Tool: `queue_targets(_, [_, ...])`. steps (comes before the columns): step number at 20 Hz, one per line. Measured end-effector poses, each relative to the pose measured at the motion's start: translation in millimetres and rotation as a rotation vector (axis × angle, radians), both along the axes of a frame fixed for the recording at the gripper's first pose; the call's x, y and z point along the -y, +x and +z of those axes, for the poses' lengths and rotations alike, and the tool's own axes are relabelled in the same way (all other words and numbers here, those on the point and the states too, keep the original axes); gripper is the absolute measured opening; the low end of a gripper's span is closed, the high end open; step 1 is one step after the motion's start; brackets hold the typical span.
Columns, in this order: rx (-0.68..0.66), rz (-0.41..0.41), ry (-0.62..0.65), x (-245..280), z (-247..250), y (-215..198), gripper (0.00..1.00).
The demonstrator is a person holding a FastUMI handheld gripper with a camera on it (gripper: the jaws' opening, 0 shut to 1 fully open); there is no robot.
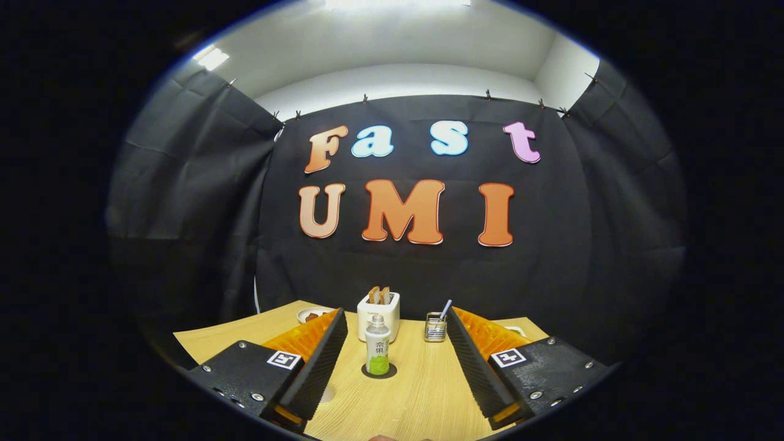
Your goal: Take the bottle from table, then pour the juice into the cup, finally place the bottle on the coaster
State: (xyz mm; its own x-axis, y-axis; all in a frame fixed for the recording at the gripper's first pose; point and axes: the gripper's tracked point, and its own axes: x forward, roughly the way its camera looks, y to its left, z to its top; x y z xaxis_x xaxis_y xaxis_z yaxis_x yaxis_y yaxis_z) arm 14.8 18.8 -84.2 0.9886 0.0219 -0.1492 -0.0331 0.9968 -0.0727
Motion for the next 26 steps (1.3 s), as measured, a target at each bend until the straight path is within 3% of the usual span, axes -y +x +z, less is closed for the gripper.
queue_targets(6, [0.015,-0.057,-0.015,6.2,17.5,-20.4,0.97])
queue_targets(13, [-0.023,-0.040,0.047,-5.1,5.1,-31.9,0.97])
queue_targets(26, [0.143,-0.032,-0.004,-22.6,54.9,-78.9,0.96])
